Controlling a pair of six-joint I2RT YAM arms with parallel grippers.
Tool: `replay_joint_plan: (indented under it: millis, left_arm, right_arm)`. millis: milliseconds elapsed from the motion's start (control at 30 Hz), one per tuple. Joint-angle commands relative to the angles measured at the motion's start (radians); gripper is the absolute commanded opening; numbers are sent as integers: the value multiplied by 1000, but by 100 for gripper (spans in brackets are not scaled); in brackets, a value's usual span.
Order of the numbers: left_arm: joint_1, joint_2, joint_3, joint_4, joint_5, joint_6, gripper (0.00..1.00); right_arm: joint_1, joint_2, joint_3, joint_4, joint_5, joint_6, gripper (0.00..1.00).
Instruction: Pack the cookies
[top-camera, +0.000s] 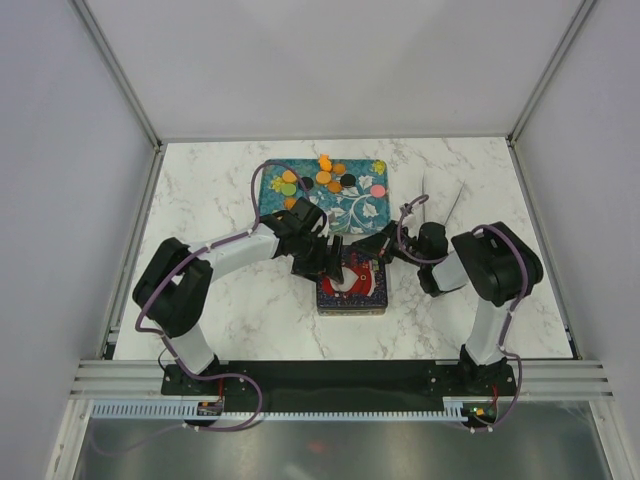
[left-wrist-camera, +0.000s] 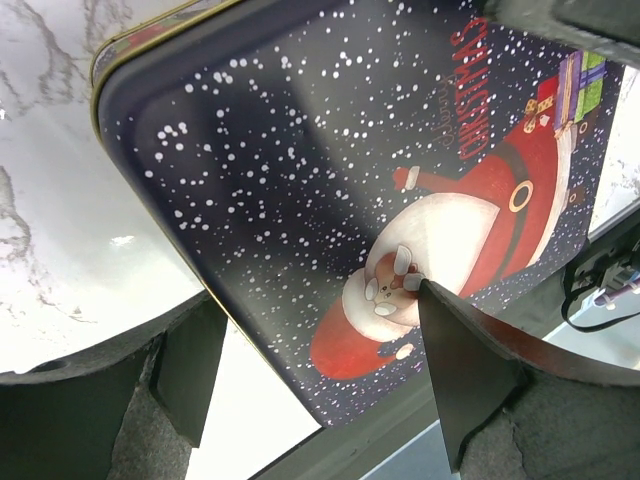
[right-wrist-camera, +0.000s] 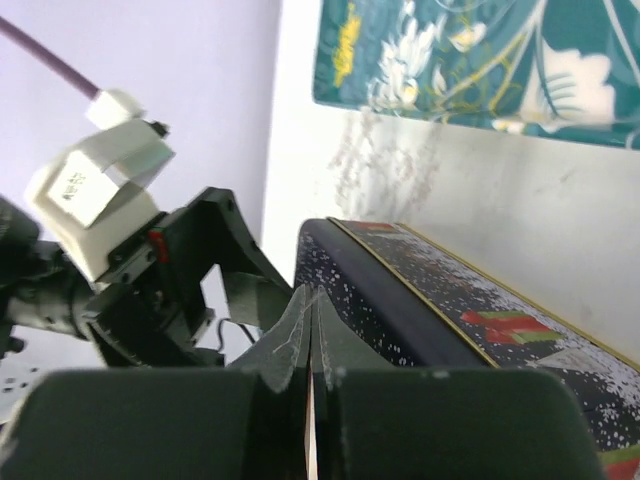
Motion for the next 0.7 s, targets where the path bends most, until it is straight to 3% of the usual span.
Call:
replay_joint_plan:
  millis: [0,267,500,633,667]
  left_arm:
    - [1,-33,-8,31,-4,34,84]
    - [3,-70,-5,31,-10,35,84]
    - [35,-130,48,8,-10,46,87]
    - [79,-190,79,-28,-28,64,88]
    - [87,-220,87,-34,-33,70,88]
  right_arm:
    - [5,140,-65,218,9,69,0]
    - [-9,23,-51,107,-6,35,0]
    - [-18,-228,76,-322,24,-141,0]
    - [-36,-397,208,-655,61,-251,11]
    - [-39,-425,234,-709,85,-273,21]
